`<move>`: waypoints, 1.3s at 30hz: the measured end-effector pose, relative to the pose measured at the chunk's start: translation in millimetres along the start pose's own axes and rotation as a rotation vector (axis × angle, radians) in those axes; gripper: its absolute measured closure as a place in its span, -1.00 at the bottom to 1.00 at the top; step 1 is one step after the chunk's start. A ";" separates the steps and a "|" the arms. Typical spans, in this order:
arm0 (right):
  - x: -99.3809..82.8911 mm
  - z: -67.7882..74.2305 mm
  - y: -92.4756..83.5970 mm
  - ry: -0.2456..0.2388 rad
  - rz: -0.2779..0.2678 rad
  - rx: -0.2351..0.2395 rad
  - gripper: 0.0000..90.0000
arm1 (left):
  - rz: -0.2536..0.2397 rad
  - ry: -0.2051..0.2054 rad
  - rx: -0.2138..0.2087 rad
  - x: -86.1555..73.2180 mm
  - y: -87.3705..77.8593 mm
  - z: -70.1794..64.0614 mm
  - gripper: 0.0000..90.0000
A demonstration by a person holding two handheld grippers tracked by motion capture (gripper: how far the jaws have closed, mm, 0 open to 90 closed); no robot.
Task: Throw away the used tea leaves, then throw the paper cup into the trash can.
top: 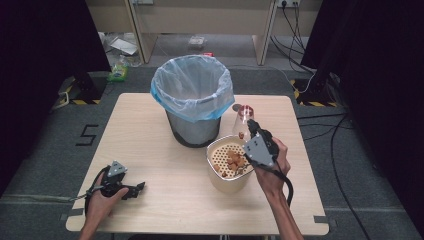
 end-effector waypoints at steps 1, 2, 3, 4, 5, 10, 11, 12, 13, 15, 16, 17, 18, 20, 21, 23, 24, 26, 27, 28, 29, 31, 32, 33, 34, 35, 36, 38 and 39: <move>-1.5 -2.0 2.1 0.038 0.017 0.027 0.94 | 0.000 0.000 0.000 0.0 0.0 0.0 -1.00; -1.5 -2.0 2.1 0.038 0.017 0.027 0.94 | 0.000 0.000 0.000 0.0 0.0 0.0 -1.00; -3.6 -3.5 4.6 0.073 0.038 0.063 0.94 | 0.000 0.000 0.000 0.0 0.0 0.0 -1.00; -5.3 -5.8 6.8 0.109 0.047 0.087 0.94 | 0.000 0.000 0.000 0.0 0.0 0.0 -1.00; -9.7 -9.1 11.8 0.178 0.075 0.146 0.94 | 0.000 0.000 0.000 0.0 0.0 0.0 -1.00; -16.5 -16.0 20.5 0.312 0.114 0.254 0.94 | 0.000 0.000 0.000 0.0 0.0 0.0 -1.00; -18.1 -17.3 22.6 0.339 0.133 0.290 0.94 | 0.001 0.000 0.000 0.0 0.0 0.0 -1.00; -20.6 -22.7 26.2 0.391 0.157 0.330 0.94 | 0.001 0.000 0.000 0.0 0.0 0.0 -1.00; -20.6 -22.7 26.2 0.391 0.157 0.330 0.94 | 0.001 0.000 0.000 0.0 0.0 0.1 -1.00; -22.3 -33.4 30.3 0.443 0.191 0.388 0.94 | 0.001 0.001 0.000 0.2 0.1 0.2 -1.00; -22.3 -33.4 30.3 0.443 0.191 0.388 0.94 | 0.002 0.000 0.000 0.2 0.2 0.3 -1.00; -22.2 -35.3 30.7 0.454 0.200 0.404 0.94 | 0.001 0.000 0.000 0.4 0.3 0.4 -1.00; -20.0 -41.3 31.3 0.484 0.204 0.434 0.94 | 0.002 0.000 0.000 0.5 0.3 0.5 -1.00; -18.8 -44.5 31.6 0.487 0.207 0.440 0.94 | 0.001 0.000 0.000 0.5 0.4 0.4 -1.00; -16.3 -51.5 31.9 0.492 0.212 0.441 0.94 | 0.001 0.000 0.000 0.5 0.3 0.4 -1.00; -14.5 -54.6 32.2 0.499 0.208 0.444 0.94 | 0.001 -0.001 0.000 0.5 0.3 0.4 -1.00; -12.5 -57.5 32.1 0.507 0.204 0.445 0.94 | 0.001 0.000 0.000 0.5 0.4 0.4 -1.00; -6.6 -63.9 31.5 0.518 0.195 0.450 0.94 | 0.001 0.000 0.000 0.5 0.4 0.4 -1.00; -6.6 -63.9 31.5 0.518 0.195 0.450 0.94 | 0.001 0.000 0.000 0.5 0.3 0.4 -1.00; -4.7 -65.9 31.5 0.517 0.193 0.449 0.94 | 0.002 0.000 0.000 0.5 0.3 0.4 -1.00; -0.6 -69.5 31.3 0.520 0.186 0.447 0.94 | 0.001 0.000 0.000 0.5 0.3 0.4 -1.00; 1.9 -71.8 31.1 0.523 0.179 0.444 0.94 | 0.001 0.000 0.000 0.5 0.3 0.4 -1.00; 4.5 -74.3 30.9 0.524 0.173 0.441 0.94 | 0.001 0.000 0.000 0.5 0.3 0.4 -1.00; 7.2 -76.8 30.5 0.525 0.168 0.438 0.94 | 0.002 0.000 0.000 0.5 0.3 0.4 -1.00; 12.7 -82.0 30.2 0.525 0.159 0.432 0.94 | 0.001 0.000 0.000 0.5 0.3 0.4 -1.00; 12.7 -82.0 30.2 0.525 0.159 0.432 0.94 | 0.001 0.000 0.000 0.5 0.3 0.4 -1.00; 14.8 -84.1 30.4 0.521 0.154 0.428 0.94 | 0.001 0.000 0.000 0.5 0.4 0.4 -1.00; 20.4 -89.5 30.6 0.524 0.148 0.419 0.94 | 0.001 0.000 0.001 0.5 0.3 0.4 -1.00; 22.3 -91.4 30.7 0.526 0.143 0.417 0.94 | 0.001 0.000 0.000 0.5 0.4 0.4 -1.00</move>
Point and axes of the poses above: each handheld gripper's, and its own axes: y roughly forward along the jaws, x roughly out of its top, z roughly to its left, the point moved 8 cm from there along y, roughly forward along the jaws, and after that the axes turned 10 degrees about z, right-handed, at the moved point
